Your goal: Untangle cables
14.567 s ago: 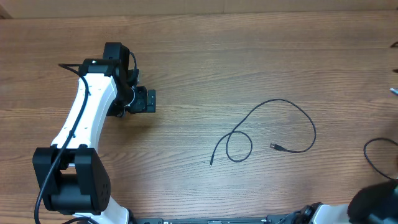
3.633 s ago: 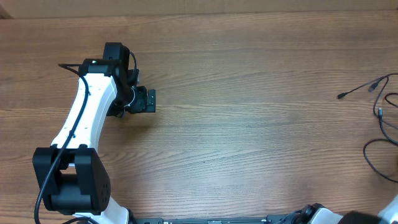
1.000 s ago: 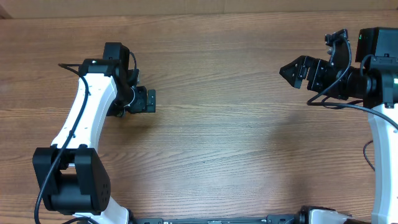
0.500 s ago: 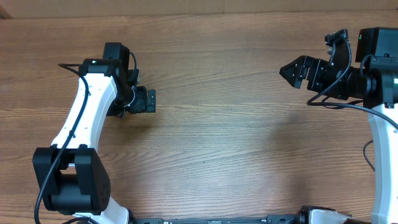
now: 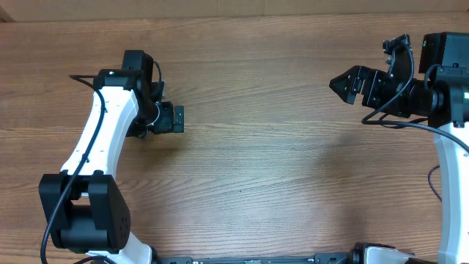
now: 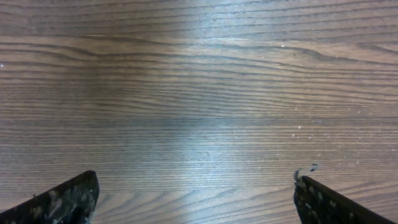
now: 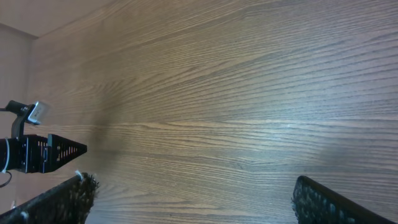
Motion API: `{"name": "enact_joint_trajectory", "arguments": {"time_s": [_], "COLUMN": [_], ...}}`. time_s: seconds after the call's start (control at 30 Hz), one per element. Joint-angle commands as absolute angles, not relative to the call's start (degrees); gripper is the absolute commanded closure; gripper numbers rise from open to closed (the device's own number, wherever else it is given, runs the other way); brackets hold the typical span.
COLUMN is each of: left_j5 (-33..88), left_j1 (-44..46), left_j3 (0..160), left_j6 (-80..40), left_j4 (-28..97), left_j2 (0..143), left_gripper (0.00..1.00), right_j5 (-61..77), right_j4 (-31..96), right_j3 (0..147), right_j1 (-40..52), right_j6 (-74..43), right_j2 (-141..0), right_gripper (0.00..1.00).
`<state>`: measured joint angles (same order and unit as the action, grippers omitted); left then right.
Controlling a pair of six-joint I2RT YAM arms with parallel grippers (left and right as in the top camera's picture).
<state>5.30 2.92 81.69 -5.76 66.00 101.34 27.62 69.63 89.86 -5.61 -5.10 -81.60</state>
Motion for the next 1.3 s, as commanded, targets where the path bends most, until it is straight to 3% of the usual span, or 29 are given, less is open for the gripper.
{"name": "enact_joint_trajectory", "arguments": {"time_s": [0.0, 0.57, 1.07, 1.27], "left_j5": [5.8, 5.8, 4.3, 4.7], "left_j1": [5.5, 23.4, 24.7, 24.7], "left_j3": [82.2, 82.2, 82.0, 76.6], "left_j6": [-4.9, -4.9, -4.7, -5.7], "left_j4": [65.9, 66.0, 67.1, 60.0], "left_j2": [97.0, 79.1, 68.3, 64.0], "left_gripper": [0.01, 0.00, 0.00, 0.00], "right_j5": [27.0, 27.0, 27.0, 27.0], "right_j4": [69.3, 69.3, 69.3, 69.3], "right_j3": [89.5, 89.5, 89.5, 89.5], "right_j1": [-5.5, -5.5, -5.5, -5.5], "right_j6": [-4.6, -4.6, -4.6, -4.6], "right_j2": [-81.5, -81.5, -81.5, -81.5], "right_gripper": [0.00, 0.00, 0.00, 0.00]}}
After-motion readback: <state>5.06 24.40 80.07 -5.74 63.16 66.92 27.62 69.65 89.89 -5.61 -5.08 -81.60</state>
